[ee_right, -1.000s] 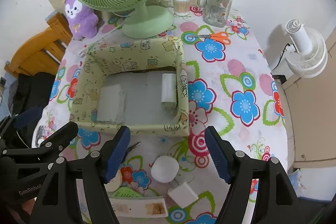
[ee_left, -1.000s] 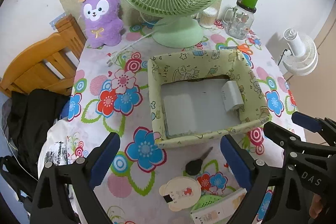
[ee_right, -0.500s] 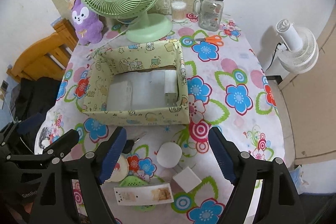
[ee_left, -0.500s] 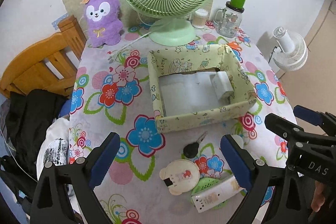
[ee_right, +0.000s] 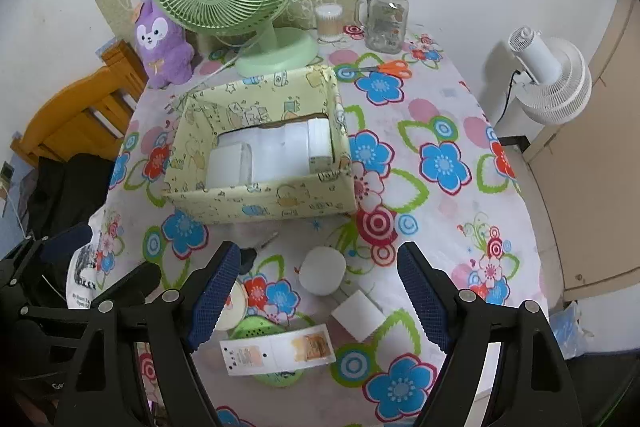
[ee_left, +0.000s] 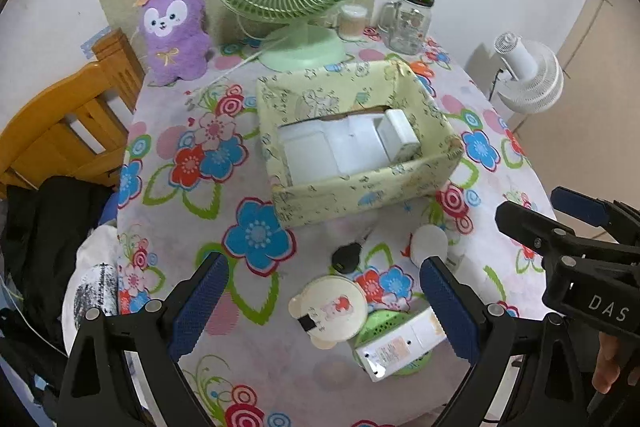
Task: Organize rigid objects
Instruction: 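Move both open grippers back toward the remaining white items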
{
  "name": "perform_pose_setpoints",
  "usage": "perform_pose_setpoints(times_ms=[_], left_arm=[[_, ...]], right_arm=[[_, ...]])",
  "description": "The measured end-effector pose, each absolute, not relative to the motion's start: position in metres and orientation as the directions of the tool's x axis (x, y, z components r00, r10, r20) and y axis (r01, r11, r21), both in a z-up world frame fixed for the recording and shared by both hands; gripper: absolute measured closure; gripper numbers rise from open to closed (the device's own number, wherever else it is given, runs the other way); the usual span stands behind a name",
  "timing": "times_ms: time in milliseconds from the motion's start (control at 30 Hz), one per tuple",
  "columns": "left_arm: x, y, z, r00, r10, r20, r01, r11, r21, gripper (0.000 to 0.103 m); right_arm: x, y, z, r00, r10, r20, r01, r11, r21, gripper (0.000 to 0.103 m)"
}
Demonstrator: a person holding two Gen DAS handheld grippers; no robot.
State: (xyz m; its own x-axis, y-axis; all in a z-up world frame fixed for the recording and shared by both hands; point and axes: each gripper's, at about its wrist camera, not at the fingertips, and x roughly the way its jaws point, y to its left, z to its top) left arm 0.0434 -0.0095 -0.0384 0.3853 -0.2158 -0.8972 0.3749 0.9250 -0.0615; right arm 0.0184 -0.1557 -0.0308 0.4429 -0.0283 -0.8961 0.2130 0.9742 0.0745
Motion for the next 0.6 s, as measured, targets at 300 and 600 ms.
perform_pose_setpoints(times_ms=[300,600], left_arm=[[0.029,-0.022,-0.051,0.367,-0.223,-0.903,0.371,0.925,-0.078,0.005],[0.008,-0.042,-0.074,0.362,-0.212,-0.908,0.443,0.896,-0.033,0.005]], right_arm=[[0.008,-0.164,-0.045,0.443,0.005,-0.897,0.151,0.985,0.08,0.02],[-0.004,-0.177,-0.071,0.407,0.015,-0.913,0.102,0.993,0.062,0.02]])
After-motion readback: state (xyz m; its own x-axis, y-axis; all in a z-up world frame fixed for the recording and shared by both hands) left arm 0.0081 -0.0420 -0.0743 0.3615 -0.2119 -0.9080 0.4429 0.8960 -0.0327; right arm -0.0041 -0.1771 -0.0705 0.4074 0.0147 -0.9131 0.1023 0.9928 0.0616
